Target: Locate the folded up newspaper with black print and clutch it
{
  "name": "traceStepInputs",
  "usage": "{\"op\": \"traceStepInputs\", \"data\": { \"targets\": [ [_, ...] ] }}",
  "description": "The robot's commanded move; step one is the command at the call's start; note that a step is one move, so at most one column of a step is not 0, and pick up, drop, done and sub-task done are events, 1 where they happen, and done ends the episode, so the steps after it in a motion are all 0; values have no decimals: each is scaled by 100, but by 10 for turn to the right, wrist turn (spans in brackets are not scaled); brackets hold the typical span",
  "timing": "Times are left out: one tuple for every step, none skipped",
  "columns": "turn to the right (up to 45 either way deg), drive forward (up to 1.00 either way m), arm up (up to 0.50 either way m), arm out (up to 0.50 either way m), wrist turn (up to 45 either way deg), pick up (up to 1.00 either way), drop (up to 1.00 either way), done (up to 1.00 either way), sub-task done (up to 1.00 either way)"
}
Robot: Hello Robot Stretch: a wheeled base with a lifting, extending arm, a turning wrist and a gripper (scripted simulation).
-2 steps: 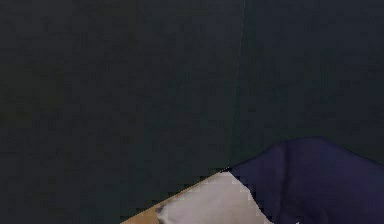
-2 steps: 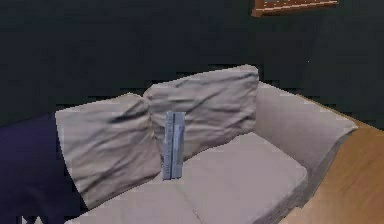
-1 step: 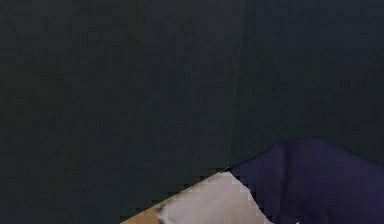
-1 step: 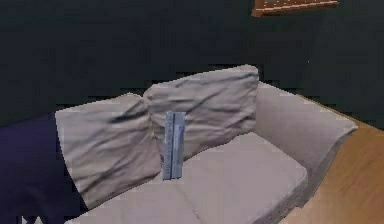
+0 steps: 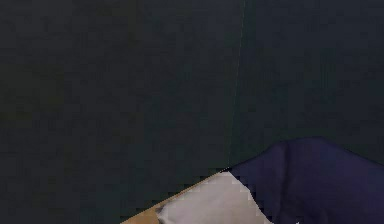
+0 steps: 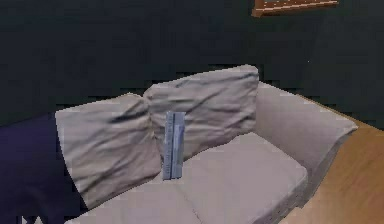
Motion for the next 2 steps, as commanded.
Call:
{"op": "traceStepInputs", "data": {
  "targets": [
    [0,0,0,46,0,0,0,0,0],
    [0,0,0,0,450,0,0,0,0]
  ]
}}
